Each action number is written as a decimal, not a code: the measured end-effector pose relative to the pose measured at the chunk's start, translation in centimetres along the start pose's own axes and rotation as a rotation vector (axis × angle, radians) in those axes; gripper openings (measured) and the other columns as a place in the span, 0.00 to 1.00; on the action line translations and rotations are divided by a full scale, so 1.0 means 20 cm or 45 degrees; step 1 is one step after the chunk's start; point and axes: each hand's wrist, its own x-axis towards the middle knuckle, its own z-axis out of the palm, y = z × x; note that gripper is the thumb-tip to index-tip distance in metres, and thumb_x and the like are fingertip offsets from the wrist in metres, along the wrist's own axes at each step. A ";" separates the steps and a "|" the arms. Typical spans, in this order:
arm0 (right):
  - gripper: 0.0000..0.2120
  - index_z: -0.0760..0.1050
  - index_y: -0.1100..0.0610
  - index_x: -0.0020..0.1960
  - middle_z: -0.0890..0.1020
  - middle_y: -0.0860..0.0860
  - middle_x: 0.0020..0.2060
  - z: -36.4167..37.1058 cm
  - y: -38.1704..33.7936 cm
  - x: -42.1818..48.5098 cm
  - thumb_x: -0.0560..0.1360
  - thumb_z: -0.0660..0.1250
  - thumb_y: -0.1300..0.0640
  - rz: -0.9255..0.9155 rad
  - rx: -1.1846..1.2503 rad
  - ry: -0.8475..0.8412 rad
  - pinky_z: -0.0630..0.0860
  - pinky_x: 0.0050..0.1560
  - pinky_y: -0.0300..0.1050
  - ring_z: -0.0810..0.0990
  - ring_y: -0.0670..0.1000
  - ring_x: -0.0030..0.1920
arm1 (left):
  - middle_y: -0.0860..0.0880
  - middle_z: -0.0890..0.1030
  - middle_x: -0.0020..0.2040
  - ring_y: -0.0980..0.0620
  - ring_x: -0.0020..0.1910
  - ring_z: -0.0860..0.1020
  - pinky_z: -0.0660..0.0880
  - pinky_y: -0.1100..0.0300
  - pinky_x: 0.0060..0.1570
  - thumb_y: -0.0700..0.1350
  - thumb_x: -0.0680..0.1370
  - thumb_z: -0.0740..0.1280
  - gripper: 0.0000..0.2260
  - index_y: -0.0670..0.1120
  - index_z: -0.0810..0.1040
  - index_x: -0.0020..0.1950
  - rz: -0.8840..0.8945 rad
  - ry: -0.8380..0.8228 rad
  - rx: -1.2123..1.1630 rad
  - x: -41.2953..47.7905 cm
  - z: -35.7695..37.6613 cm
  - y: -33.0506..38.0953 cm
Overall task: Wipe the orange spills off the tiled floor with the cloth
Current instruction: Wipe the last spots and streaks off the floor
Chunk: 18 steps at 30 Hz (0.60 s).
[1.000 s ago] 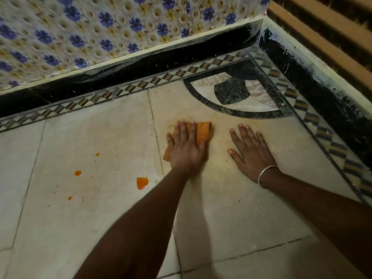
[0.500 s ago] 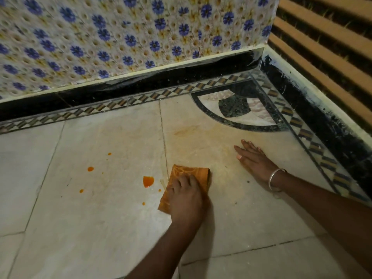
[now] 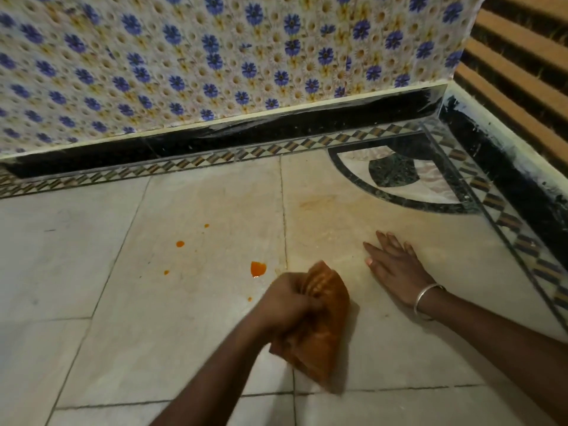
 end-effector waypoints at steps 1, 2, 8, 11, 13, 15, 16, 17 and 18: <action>0.26 0.55 0.47 0.81 0.47 0.50 0.82 0.01 -0.05 0.01 0.84 0.47 0.42 -0.030 -0.014 -0.014 0.39 0.79 0.52 0.41 0.50 0.81 | 0.45 0.87 0.46 0.47 0.47 0.87 0.84 0.51 0.50 0.39 0.77 0.72 0.05 0.46 0.82 0.51 -0.043 0.008 -0.084 0.00 -0.08 0.00; 0.28 0.54 0.46 0.81 0.46 0.50 0.82 0.03 -0.10 0.03 0.83 0.44 0.39 -0.070 -0.033 -0.030 0.39 0.79 0.52 0.40 0.50 0.81 | 0.44 0.87 0.47 0.45 0.47 0.87 0.84 0.49 0.50 0.38 0.78 0.71 0.05 0.45 0.81 0.52 -0.080 0.027 -0.158 0.00 -0.16 -0.01; 0.42 0.48 0.45 0.82 0.43 0.50 0.82 0.13 -0.37 0.15 0.71 0.28 0.34 -0.320 -0.216 -0.021 0.41 0.80 0.56 0.38 0.51 0.81 | 0.43 0.76 0.71 0.42 0.65 0.77 0.76 0.46 0.61 0.59 0.79 0.70 0.30 0.47 0.70 0.77 -0.187 0.939 0.312 0.06 -0.42 -0.25; 0.38 0.45 0.45 0.82 0.42 0.51 0.82 0.23 -0.43 0.19 0.74 0.30 0.36 -0.366 -0.291 -0.007 0.40 0.79 0.57 0.38 0.52 0.81 | 0.45 0.60 0.84 0.44 0.82 0.59 0.54 0.41 0.78 0.67 0.82 0.54 0.33 0.53 0.59 0.83 0.051 0.907 0.772 0.08 -0.29 -0.32; 0.36 0.43 0.45 0.82 0.42 0.52 0.82 0.30 -0.43 0.21 0.75 0.32 0.37 -0.346 -0.340 0.013 0.39 0.79 0.58 0.38 0.54 0.81 | 0.52 0.41 0.85 0.47 0.84 0.41 0.38 0.40 0.79 0.67 0.83 0.44 0.30 0.61 0.44 0.84 0.110 0.628 1.050 0.15 -0.14 -0.35; 0.33 0.44 0.46 0.82 0.46 0.53 0.82 0.35 -0.41 0.20 0.78 0.35 0.38 -0.330 -0.369 0.076 0.43 0.79 0.60 0.42 0.55 0.81 | 0.53 0.30 0.82 0.47 0.82 0.30 0.30 0.37 0.77 0.68 0.83 0.40 0.29 0.63 0.35 0.82 0.090 0.501 1.183 0.24 -0.02 -0.39; 0.32 0.46 0.47 0.82 0.48 0.53 0.82 0.37 -0.39 0.19 0.80 0.37 0.39 -0.333 -0.385 0.118 0.46 0.79 0.61 0.44 0.55 0.81 | 0.53 0.28 0.82 0.46 0.81 0.27 0.29 0.36 0.77 0.68 0.83 0.40 0.29 0.63 0.33 0.81 0.076 0.518 1.205 0.29 0.00 -0.40; 0.31 0.47 0.48 0.82 0.49 0.53 0.82 0.39 -0.38 0.19 0.81 0.39 0.40 -0.326 -0.393 0.143 0.48 0.79 0.61 0.46 0.55 0.81 | 0.52 0.29 0.82 0.47 0.80 0.27 0.29 0.36 0.77 0.68 0.83 0.39 0.29 0.63 0.33 0.82 0.076 0.551 1.226 0.35 0.01 -0.41; 0.31 0.48 0.49 0.82 0.50 0.53 0.82 0.39 -0.38 0.19 0.82 0.41 0.40 -0.330 -0.396 0.159 0.48 0.79 0.60 0.47 0.55 0.81 | 0.52 0.30 0.83 0.47 0.81 0.27 0.30 0.37 0.77 0.68 0.83 0.39 0.29 0.63 0.34 0.82 0.087 0.580 1.240 0.40 -0.01 -0.40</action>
